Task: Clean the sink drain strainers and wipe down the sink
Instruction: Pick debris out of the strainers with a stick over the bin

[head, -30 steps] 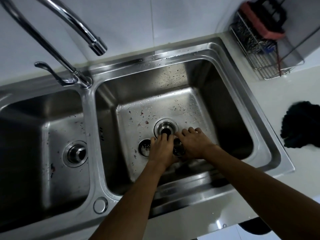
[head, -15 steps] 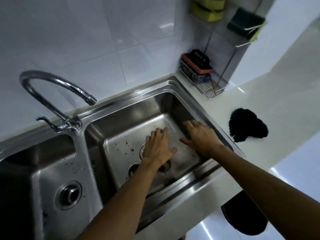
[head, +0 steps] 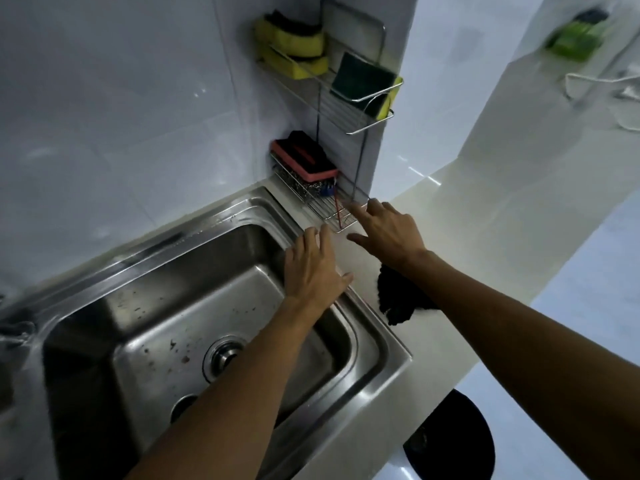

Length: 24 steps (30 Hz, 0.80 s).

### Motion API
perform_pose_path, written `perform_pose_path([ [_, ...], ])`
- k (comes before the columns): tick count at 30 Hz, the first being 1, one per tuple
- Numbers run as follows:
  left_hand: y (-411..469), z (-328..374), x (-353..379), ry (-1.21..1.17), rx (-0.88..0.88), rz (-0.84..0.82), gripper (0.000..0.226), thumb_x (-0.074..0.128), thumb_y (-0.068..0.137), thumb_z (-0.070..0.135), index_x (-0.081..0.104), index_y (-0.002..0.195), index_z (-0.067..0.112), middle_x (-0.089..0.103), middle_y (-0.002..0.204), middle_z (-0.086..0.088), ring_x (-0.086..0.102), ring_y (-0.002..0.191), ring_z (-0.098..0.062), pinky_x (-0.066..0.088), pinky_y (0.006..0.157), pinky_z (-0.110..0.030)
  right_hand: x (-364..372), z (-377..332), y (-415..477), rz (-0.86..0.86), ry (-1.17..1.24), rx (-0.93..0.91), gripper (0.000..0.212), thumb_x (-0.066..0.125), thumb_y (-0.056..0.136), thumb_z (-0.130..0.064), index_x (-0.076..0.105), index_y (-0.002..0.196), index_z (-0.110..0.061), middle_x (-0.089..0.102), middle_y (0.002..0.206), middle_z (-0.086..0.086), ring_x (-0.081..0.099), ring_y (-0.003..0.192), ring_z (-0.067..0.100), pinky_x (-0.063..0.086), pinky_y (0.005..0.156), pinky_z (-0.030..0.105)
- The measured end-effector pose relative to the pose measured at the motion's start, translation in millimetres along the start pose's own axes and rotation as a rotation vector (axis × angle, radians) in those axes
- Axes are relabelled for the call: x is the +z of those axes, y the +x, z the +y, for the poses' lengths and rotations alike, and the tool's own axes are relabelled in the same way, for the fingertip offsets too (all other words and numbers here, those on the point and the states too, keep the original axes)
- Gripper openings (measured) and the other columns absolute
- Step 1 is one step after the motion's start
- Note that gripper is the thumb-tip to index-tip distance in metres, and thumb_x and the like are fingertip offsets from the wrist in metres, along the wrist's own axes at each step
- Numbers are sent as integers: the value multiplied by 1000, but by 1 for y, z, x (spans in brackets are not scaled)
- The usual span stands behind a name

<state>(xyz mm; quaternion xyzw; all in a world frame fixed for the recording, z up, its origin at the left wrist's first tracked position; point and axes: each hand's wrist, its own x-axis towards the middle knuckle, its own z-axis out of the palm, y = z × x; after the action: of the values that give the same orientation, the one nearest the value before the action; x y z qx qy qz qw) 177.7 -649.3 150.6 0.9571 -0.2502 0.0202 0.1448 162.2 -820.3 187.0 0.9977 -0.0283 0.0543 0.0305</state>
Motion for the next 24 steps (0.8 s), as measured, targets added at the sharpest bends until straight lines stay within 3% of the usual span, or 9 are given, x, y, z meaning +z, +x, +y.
perform_pose_path([
  [3,3,-11,17,-23,-16,7,110,73,75,71,23,155,14,38,153,-13,42,139,-29,41,110,-44,21,-1,20,-3,0,-62,62,53,99,-51,29,154,-33,56,128,12,59,113,31,51,63,37],
  [9,-15,-28,26,7,-37,-11,113,63,73,82,26,154,12,39,153,-13,42,137,-29,44,110,-46,31,5,21,110,-4,-155,40,51,104,-35,51,143,-26,63,107,10,62,100,33,51,52,37],
  [16,-64,-56,15,30,-70,-82,113,62,75,82,26,156,12,37,153,-12,40,138,-28,42,109,-44,15,-5,-17,260,4,-138,39,50,105,-36,53,143,-29,68,116,-1,58,98,30,44,45,30],
  [21,-127,-95,8,141,-127,-198,115,51,77,87,23,158,10,35,157,-13,39,140,-29,38,111,-44,-14,-31,-73,324,91,-136,36,48,106,-36,59,138,-23,73,113,-3,57,92,29,49,47,35],
  [24,-164,-122,11,177,-145,-275,114,57,77,84,25,158,11,36,158,-11,38,141,-29,34,113,-46,-17,-63,-111,302,173,-147,37,44,108,-37,60,137,-20,72,117,1,56,90,27,51,50,40],
])
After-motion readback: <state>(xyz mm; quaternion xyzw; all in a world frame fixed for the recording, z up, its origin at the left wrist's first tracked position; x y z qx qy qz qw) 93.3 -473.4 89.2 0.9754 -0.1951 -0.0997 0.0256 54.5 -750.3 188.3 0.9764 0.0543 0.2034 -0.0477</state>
